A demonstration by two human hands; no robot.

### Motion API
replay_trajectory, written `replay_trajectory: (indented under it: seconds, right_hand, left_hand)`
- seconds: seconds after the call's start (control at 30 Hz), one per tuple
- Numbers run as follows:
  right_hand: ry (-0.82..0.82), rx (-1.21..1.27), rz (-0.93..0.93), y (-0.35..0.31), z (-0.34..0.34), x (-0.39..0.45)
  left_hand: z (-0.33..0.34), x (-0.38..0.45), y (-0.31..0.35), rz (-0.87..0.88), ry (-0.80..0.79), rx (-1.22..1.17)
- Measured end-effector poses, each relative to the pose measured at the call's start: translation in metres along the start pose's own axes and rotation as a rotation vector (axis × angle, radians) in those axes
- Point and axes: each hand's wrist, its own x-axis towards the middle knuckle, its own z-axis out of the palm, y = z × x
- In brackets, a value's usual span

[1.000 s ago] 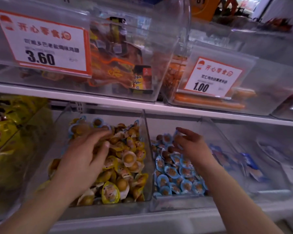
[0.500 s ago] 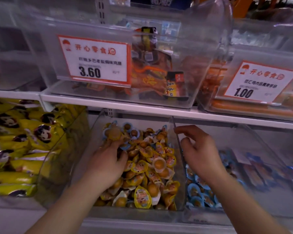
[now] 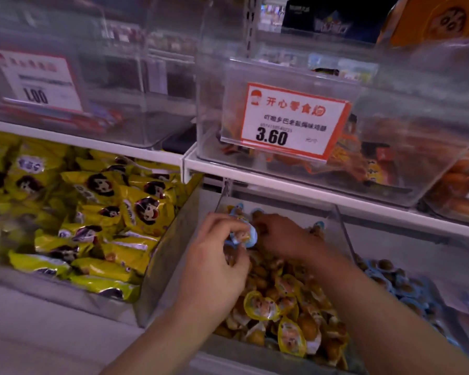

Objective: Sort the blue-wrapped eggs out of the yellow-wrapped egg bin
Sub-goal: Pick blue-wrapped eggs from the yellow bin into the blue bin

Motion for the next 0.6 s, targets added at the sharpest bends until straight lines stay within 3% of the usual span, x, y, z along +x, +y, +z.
replay_trajectory:
  seconds: [0.07, 0.13, 0.23, 0.4, 0.53, 0.6]
  right_hand:
    - [-0.049, -0.119, 0.012, 0.003, 0.009, 0.012]
    - [0.034, -0.163, 0.029, 0.008, 0.014, 0.014]
    - [0.129, -0.007, 0.039, 0.024, 0.004, 0.016]
    - [0.211, 0.264, 0.257, 0.043, -0.016, 0.028]
    - [0.127, -0.041, 0.006, 0.031, 0.004, 0.038]
    - [0.059, -0.130, 0.010, 0.027, 0.014, 0.042]
  left_hand:
    - [-0.009, 0.003, 0.003, -0.068, 0.086, -0.070]
    - [-0.020, 0.009, -0.002, -0.168, 0.159, -0.134]
    - [-0.031, 0.017, -0.017, -0.293, 0.186, -0.201]
    - [-0.025, 0.012, -0.014, -0.188, 0.122, -0.042]
    - [-0.024, 0.009, -0.013, -0.127, 0.073, 0.012]
    - [-0.024, 0.008, -0.011, -0.118, 0.084, 0.001]
